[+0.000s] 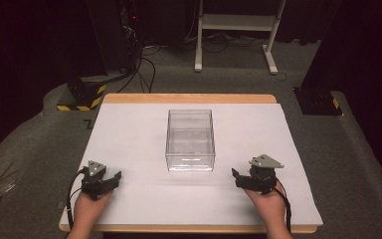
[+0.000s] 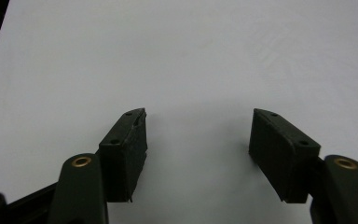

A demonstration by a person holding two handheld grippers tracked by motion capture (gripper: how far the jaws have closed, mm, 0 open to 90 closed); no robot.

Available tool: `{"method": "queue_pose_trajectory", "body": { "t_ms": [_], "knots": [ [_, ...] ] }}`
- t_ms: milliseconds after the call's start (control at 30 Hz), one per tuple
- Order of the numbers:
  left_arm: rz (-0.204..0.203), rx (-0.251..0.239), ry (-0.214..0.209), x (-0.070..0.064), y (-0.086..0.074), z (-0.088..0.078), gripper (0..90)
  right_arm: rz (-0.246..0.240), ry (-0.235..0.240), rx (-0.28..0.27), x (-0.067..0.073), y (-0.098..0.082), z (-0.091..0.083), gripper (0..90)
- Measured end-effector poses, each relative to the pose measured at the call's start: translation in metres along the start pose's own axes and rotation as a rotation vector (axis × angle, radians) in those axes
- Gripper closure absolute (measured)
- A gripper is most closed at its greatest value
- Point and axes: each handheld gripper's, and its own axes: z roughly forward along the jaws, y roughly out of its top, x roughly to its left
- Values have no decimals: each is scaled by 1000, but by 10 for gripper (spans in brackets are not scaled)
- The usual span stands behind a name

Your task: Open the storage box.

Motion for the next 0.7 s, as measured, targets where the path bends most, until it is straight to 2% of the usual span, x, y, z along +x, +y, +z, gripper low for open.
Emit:
{"method": "queue_pose_trajectory", "body": {
  "t_ms": [100, 200, 400, 467, 567, 700],
  "knots": [
    [0, 1, -1, 0, 0, 0, 368, 19, 32, -9, 8, 4, 1, 140],
    [0, 1, -1, 0, 0, 0, 368, 27, 45, -13, 12, 6, 3, 136],
    [1, 0, 0, 0, 0, 0, 368, 23, 82, -25, 18, 10, 3, 133],
    [1, 0, 1, 0, 0, 0, 368, 31, 125, -38, 20, 10, 1, 134],
    [2, 0, 1, 0, 0, 0, 368, 32, 131, -49, 25, 11, 0, 134],
    [2, -3, 3, 0, 0, 0, 368, 21, 161, -66, 33, 12, -1, 165]
  ]
}}
